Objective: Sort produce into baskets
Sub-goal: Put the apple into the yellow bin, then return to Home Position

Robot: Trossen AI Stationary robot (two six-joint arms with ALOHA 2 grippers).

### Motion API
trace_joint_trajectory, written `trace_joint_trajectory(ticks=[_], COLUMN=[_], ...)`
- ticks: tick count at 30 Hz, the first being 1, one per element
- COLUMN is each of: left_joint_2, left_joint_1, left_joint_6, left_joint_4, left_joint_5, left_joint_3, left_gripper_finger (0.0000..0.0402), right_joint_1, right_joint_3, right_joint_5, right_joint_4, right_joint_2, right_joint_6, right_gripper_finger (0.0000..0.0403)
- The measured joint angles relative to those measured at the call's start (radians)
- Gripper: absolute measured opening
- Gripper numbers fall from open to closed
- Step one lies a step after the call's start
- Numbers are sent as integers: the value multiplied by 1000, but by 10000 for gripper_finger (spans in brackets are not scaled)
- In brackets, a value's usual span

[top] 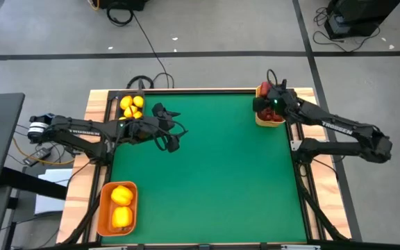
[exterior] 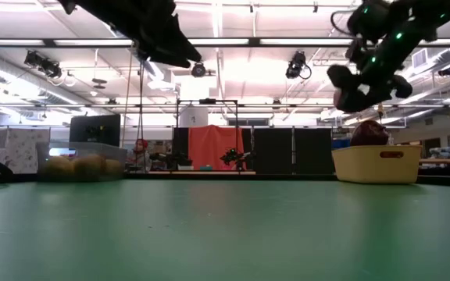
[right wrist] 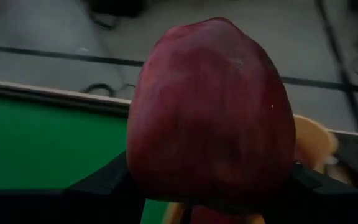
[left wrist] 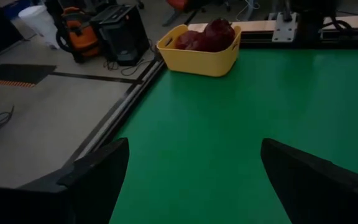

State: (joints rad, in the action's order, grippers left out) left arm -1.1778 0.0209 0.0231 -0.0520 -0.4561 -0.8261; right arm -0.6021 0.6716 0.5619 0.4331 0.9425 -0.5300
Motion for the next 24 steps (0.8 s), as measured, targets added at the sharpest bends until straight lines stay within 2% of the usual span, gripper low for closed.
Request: trace_joint_trajectory(ticks=[6, 12, 14, 18, 24], left_joint_2=[0, 1, 5, 19, 114], left_joint_1=[12, 12, 12, 26, 37], left_joint_6=[-5, -83, -81, -56, -36], left_joint_4=[-18, -59, -81, -121, -141], left_joint_5=[0, -34, -49, -55, -99], left_joint_3=[0, 0, 0, 0, 42], left_gripper_finger=[371, 371, 371, 371, 371], right_joint_1=[-161, -221, -224, -224, -158], right_joint_3=[0, 0, 0, 0, 0], right_joint_5=[-44, -79, -94, -150, -347], right_joint_4=[-13, -67, -83, -105, -100], right_joint_2=[89, 125, 122, 94, 1], right_joint_6=[40, 65, 66, 81, 177], right_gripper_finger=[253, 364, 387, 377, 360])
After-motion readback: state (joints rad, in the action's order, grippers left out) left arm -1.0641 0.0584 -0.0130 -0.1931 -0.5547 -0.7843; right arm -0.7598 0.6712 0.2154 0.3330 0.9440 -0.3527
